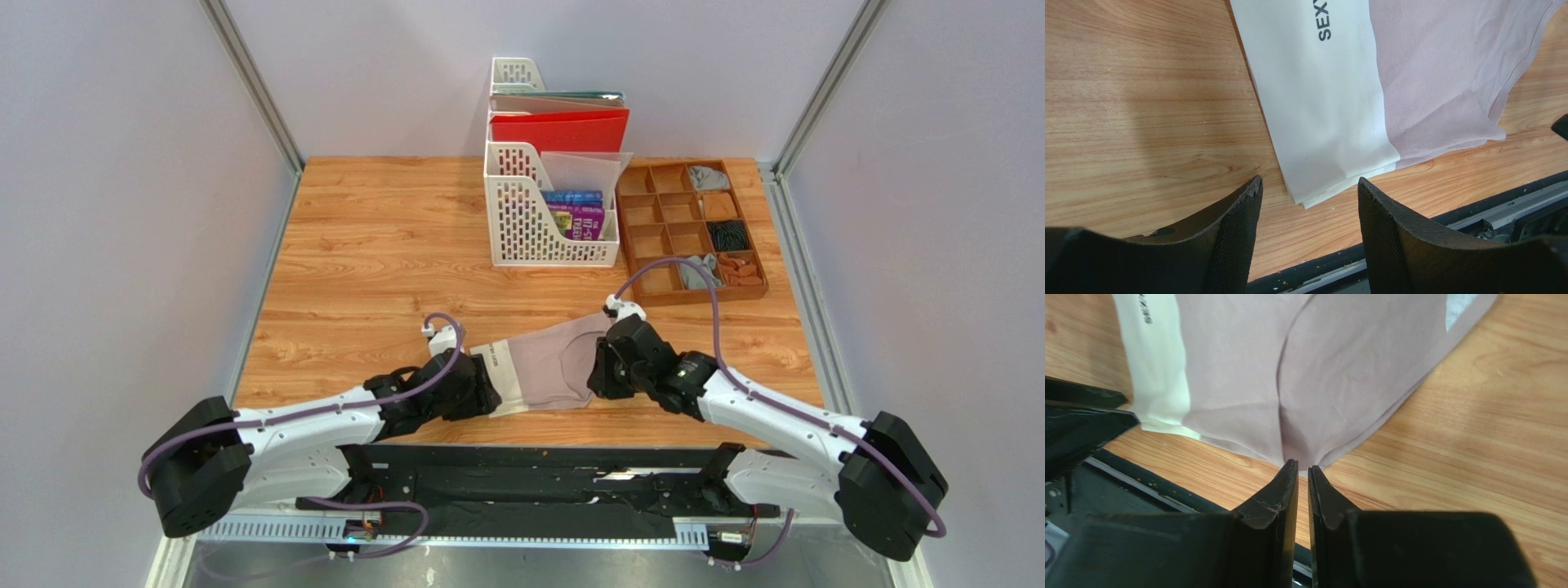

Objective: Roll the underwear
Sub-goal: Adjust the underwear at the center of the board.

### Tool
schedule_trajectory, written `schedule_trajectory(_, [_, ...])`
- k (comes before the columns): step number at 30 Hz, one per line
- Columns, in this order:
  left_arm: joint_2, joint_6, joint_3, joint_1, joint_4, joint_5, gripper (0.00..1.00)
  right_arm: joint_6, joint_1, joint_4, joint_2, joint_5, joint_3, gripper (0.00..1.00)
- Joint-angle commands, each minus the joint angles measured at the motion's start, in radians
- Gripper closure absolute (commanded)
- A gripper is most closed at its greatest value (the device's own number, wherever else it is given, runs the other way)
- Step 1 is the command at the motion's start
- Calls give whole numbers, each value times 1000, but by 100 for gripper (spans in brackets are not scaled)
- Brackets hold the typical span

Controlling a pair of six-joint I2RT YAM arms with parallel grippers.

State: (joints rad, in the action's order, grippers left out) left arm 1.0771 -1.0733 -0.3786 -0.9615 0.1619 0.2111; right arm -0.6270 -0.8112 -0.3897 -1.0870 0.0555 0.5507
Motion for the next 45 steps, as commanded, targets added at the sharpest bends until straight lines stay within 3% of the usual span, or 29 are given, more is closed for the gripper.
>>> schedule_trajectory(1, [-11,-17,18,1,16,-16,36,-28,-6,84,-11,-2,41,84])
schedule_trajectory(15, [-14,-33,49,1,5,-29,37,-25,-39,239,-197,-42,91,85])
schedule_trajectory(35, [-14,-45,61,0,7,-27,37,-62,-114,241,-255,-11,14,86])
schedule_trajectory(45, [69,-94,60,0,-41,-45,38,-60,-114,232,-286,1,6,86])
